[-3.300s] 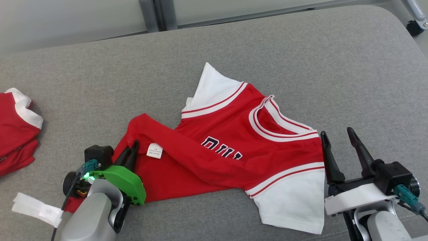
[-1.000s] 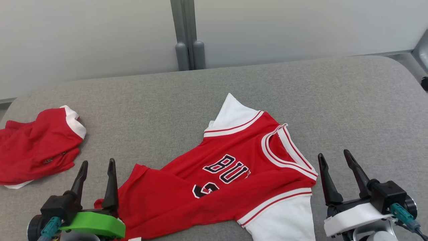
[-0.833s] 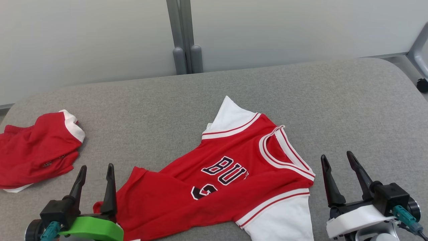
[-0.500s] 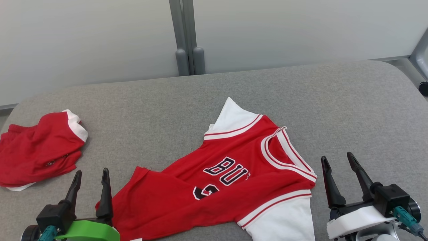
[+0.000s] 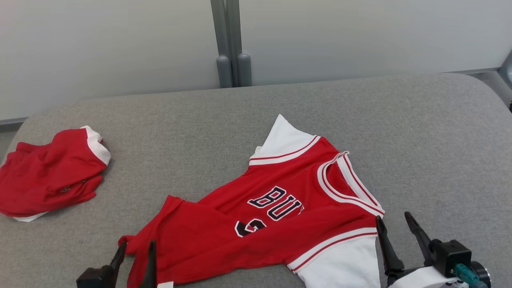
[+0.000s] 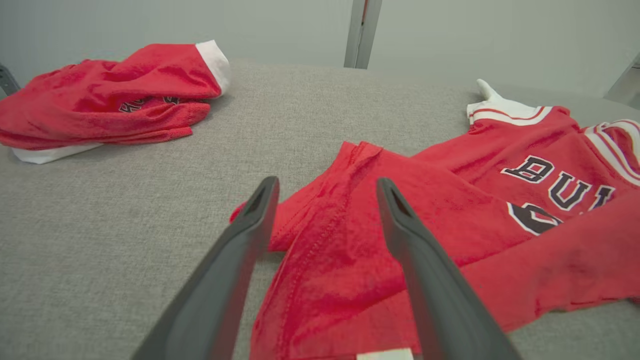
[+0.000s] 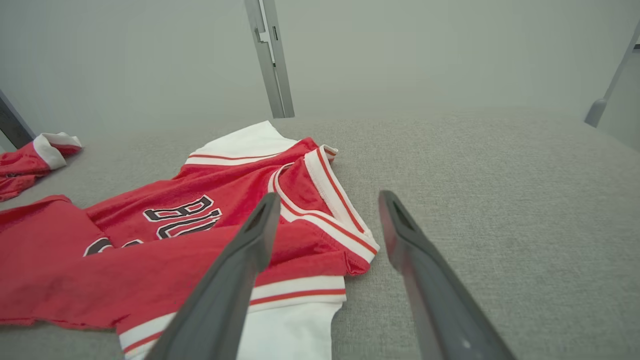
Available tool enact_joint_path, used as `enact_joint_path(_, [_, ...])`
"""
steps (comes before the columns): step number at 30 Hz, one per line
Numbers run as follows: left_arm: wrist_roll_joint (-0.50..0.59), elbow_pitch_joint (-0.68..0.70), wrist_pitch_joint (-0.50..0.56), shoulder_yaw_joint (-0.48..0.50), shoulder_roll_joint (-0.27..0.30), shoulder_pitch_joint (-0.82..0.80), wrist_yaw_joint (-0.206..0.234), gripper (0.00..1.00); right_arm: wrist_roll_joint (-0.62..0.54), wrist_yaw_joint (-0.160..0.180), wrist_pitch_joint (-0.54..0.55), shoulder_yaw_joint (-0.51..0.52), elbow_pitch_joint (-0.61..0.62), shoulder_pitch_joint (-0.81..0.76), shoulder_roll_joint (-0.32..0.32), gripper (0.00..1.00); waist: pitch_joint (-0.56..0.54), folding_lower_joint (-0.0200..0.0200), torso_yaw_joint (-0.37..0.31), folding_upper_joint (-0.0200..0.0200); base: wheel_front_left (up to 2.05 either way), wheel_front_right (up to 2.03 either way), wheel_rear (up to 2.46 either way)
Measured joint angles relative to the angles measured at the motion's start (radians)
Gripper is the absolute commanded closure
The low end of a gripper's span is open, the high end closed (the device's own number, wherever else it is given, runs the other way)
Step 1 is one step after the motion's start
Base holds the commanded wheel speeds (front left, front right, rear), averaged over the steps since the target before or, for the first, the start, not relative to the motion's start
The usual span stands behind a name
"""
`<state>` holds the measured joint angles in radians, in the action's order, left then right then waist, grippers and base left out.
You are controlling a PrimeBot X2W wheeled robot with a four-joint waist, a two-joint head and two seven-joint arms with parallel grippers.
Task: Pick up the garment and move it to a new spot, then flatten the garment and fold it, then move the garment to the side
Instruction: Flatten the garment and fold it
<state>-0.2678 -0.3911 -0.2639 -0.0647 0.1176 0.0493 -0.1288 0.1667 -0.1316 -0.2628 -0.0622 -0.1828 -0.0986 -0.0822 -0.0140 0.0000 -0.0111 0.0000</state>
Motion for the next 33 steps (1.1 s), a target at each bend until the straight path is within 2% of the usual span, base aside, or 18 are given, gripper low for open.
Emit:
enact_joint_path(16, [-0.076, -0.214, 0.0, -0.033, 0.008, 0.001, 0.0, 0.0, 0.026, 0.0, 0.0, -0.086, -0.264, -0.038, 0.01, 0.0, 0.046, 0.0, 0.019, 0.0, 0.0, 0.0, 0.0])
enact_joint_path(26, [-0.117, -0.289, -0.003, -0.061, 0.011, -0.047, 0.0, 0.0, 0.053, 0.0, -0.003, -0.101, -0.331, -0.005, 0.012, 0.0, 0.072, 0.0, 0.021, 0.0, 0.0, 0.0, 0.0])
enact_joint_path(27, [-0.121, -0.289, -0.003, -0.063, 0.011, -0.049, 0.0, 0.2, 0.062, 0.0, -0.005, -0.109, -0.339, -0.001, 0.012, 0.21, 0.073, 0.0, 0.021, 0.0, 0.0, 0.0, 0.0])
enact_joint_path(28, [-0.127, -0.29, -0.003, -0.065, 0.011, -0.05, 0.0, 0.67, 0.069, 0.001, -0.006, -0.116, -0.346, 0.001, 0.013, 0.71, 0.073, 0.0, 0.021, 0.0, 0.0, 0.0, 0.0])
enact_joint_path(29, [-0.131, -0.289, -0.003, -0.067, 0.012, -0.051, 0.0, 1.0, 0.076, 0.001, -0.008, -0.123, -0.351, 0.003, 0.011, 1.0, 0.073, 0.0, 0.02, 0.0, 0.0, 0.0, 0.0])
enact_joint_path(33, [-0.151, -0.269, -0.001, -0.071, 0.015, -0.054, 0.0, 1.0, 0.116, 0.001, -0.007, -0.156, -0.355, 0.013, 0.013, 1.0, 0.073, 0.0, 0.021, 0.0, 0.0, 0.0, 0.0])
